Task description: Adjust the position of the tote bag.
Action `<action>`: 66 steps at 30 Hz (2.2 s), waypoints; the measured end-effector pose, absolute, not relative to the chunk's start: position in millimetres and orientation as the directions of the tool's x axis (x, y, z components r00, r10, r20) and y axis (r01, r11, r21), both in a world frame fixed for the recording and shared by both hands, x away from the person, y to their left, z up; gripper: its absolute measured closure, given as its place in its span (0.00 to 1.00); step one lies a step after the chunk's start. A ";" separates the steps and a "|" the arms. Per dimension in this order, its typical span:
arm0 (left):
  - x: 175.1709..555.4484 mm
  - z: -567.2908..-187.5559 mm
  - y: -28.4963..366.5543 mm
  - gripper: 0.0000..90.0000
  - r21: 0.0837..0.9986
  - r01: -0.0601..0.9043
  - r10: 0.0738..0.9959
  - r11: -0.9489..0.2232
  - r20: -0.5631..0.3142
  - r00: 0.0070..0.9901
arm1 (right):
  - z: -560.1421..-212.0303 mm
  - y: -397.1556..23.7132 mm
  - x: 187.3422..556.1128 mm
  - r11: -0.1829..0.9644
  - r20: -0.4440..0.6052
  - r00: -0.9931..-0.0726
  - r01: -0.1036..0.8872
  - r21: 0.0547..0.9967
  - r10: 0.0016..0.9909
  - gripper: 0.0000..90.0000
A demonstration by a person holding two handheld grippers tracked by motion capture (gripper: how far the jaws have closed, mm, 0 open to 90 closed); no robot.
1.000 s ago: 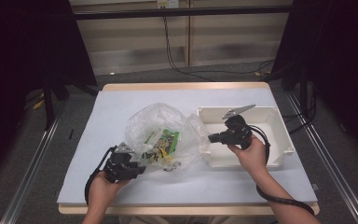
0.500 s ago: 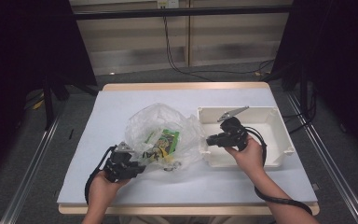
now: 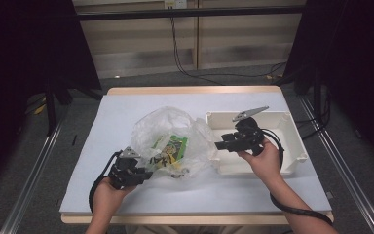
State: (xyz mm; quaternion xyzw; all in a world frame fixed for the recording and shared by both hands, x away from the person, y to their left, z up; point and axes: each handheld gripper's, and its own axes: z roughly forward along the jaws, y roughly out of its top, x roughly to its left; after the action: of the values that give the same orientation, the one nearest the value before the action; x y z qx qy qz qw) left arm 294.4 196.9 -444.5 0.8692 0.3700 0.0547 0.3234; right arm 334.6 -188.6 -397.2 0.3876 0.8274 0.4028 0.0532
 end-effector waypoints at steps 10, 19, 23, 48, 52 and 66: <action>294.5 -443.6 195.2 0.81 0.606 0.606 0.676 -0.515 -0.146 0.722 | -377.7 -171.4 328.5 0.412 0.196 -0.740 0.550 0.726 0.643 0.43; 295.2 -444.5 195.0 0.81 0.605 0.607 0.675 -0.515 -0.150 0.722 | -371.8 -148.7 329.1 0.430 0.188 -0.767 0.525 0.735 0.614 0.41; 295.0 -444.8 194.3 0.82 0.611 0.603 0.675 -0.513 -0.146 0.723 | -369.8 -138.7 329.3 0.431 0.179 -0.776 0.508 0.746 0.604 0.40; 296.0 -443.2 197.1 0.84 0.608 0.610 0.678 -0.509 -0.154 0.719 | -359.9 -143.3 319.9 0.452 0.137 -0.785 0.479 0.753 0.605 0.44; 295.8 -443.6 197.3 0.84 0.611 0.609 0.679 -0.506 -0.152 0.718 | -361.7 -130.2 321.4 0.460 0.142 -0.799 0.471 0.753 0.584 0.48; 295.9 -443.4 199.3 0.86 0.613 0.618 0.692 -0.493 -0.154 0.705 | -380.0 -109.8 323.2 0.515 0.166 -0.840 0.460 0.723 0.517 0.94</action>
State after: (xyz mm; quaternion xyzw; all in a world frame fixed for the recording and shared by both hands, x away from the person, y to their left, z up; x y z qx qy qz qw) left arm 295.9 199.3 -443.4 0.8622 0.3797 0.0563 0.3305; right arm 323.2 -109.8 -380.0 0.2810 0.8698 0.4041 0.0351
